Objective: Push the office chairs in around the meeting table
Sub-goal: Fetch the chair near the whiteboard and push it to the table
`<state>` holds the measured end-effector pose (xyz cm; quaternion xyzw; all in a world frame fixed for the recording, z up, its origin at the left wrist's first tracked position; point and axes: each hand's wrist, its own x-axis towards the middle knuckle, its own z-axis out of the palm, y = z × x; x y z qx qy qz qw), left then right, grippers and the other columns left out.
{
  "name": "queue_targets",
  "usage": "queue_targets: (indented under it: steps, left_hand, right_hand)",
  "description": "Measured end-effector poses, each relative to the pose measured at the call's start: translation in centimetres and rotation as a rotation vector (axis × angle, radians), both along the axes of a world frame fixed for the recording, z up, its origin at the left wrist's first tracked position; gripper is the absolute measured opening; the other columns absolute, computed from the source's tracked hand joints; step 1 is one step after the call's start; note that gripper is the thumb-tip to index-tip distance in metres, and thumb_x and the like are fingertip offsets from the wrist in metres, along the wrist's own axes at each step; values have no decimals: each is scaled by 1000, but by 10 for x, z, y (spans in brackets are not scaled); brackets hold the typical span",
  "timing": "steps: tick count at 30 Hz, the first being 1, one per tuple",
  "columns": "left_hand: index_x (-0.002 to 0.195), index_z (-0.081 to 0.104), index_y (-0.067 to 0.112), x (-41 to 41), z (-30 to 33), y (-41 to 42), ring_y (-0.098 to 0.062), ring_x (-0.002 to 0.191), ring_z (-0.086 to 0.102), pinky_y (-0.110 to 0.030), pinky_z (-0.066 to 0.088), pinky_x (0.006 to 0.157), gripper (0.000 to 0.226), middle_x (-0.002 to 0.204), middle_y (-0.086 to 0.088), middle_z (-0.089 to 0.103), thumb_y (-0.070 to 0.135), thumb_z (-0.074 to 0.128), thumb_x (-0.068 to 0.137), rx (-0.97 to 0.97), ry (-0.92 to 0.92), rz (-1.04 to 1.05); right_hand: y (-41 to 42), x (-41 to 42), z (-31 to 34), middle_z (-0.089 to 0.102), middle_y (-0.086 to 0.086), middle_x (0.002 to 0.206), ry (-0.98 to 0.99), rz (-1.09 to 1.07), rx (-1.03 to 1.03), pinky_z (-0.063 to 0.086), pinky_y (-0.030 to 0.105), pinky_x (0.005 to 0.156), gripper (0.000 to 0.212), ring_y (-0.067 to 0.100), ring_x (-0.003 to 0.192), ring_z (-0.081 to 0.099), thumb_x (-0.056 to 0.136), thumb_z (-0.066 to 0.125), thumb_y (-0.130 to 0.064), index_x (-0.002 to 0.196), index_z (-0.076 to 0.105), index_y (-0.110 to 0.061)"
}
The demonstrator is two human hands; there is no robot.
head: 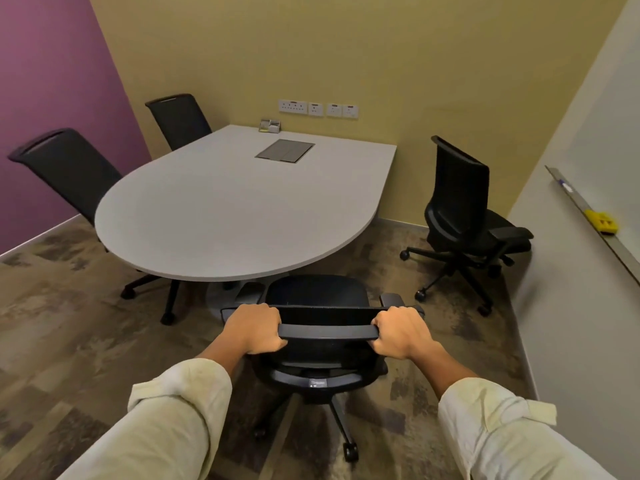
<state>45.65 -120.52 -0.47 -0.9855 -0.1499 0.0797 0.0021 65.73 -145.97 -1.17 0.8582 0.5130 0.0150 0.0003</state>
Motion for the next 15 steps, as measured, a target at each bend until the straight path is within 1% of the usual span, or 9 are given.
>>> queue_targets:
  steps: [4, 5, 7, 9, 11, 13, 15]
  left_hand:
    - [76, 58, 28, 34, -2, 21, -8, 57, 52, -26, 39, 55, 33, 64, 10, 54, 61, 56, 77, 0, 20, 49]
    - [81, 59, 27, 42, -2, 25, -8, 58, 51, -27, 39, 56, 34, 65, 11, 52, 61, 56, 77, 3, 25, 58]
    - [88, 58, 24, 58, -1, 33, -10, 60, 49, -29, 39, 59, 39, 67, 12, 46, 61, 53, 77, 24, 27, 73]
    - [87, 52, 24, 73, -1, 38, -13, 61, 48, -31, 39, 60, 39, 67, 11, 42, 62, 51, 76, 44, 28, 90]
    - [85, 49, 26, 87, -1, 38, -13, 59, 47, -32, 39, 60, 39, 67, 12, 40, 63, 49, 74, 45, 31, 111]
    - [83, 50, 26, 101, -1, 35, -11, 57, 45, -31, 37, 57, 38, 66, 12, 42, 63, 49, 73, 37, 18, 143]
    - [77, 52, 27, 115, 1, 30, -9, 54, 46, -29, 33, 51, 36, 65, 11, 46, 62, 50, 72, 34, 1, 175]
  right_hand:
    - [26, 39, 1, 59, -7, 58, 31, 7, -10, 43, 26, 48, 28, 17, 51, 53, 73, 54, -47, 72, 70, -24]
    - [32, 49, 1, 59, -7, 57, 38, 15, -16, 41, 26, 48, 28, 17, 51, 54, 73, 54, -47, 71, 70, -24]
    - [43, 68, 1, 54, -7, 55, 44, 33, -19, 34, 25, 46, 28, 17, 50, 51, 69, 50, -46, 68, 67, -24]
    - [53, 88, 1, 54, -8, 56, 45, 50, -33, 35, 25, 46, 30, 16, 50, 51, 68, 49, -46, 71, 69, -24]
    - [60, 109, -1, 59, -8, 59, 47, 62, -58, 45, 27, 48, 29, 15, 52, 55, 70, 52, -47, 76, 71, -25]
    - [65, 131, -1, 64, -8, 64, 59, 73, -78, 55, 29, 53, 28, 13, 55, 59, 74, 57, -47, 83, 73, -26]
    - [69, 153, -1, 67, -7, 69, 71, 94, -85, 59, 33, 58, 28, 13, 59, 62, 77, 61, -46, 89, 74, -25]
